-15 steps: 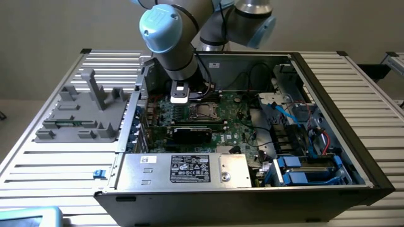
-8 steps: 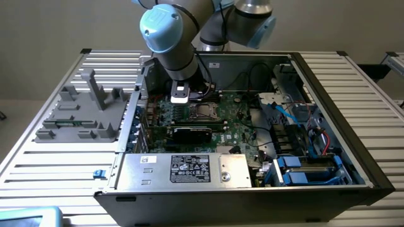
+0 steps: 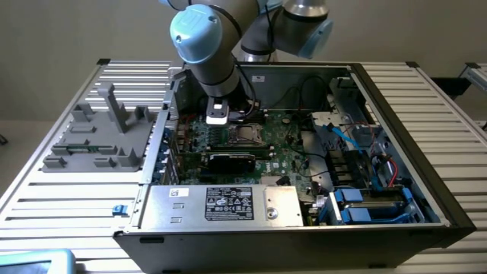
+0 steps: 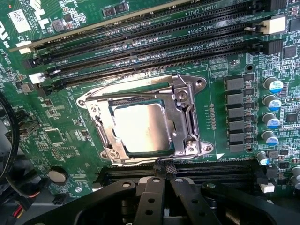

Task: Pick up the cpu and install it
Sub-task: 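Install the first cpu locking lever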

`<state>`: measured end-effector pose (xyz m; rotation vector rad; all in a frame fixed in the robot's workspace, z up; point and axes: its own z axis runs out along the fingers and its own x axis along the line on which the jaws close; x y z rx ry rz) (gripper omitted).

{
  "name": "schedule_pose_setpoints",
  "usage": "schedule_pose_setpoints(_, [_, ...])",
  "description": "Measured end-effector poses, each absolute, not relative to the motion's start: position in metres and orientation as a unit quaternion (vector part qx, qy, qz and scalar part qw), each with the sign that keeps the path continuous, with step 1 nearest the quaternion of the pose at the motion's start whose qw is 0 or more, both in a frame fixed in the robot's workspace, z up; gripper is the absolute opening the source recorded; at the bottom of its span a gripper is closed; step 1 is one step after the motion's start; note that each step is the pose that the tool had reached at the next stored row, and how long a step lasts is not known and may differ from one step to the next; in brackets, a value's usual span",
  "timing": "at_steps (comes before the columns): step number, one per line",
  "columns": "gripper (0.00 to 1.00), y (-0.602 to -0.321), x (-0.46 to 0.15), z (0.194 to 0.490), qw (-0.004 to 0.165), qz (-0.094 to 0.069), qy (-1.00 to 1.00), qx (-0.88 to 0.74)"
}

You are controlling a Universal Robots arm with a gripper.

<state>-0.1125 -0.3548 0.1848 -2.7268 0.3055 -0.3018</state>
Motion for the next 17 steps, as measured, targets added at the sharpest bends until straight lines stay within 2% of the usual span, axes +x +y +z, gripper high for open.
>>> schedule_pose_setpoints(17, [0.11, -0.3548, -0.1055, 0.186, 0.188, -0.097, 0.111, -0.971])
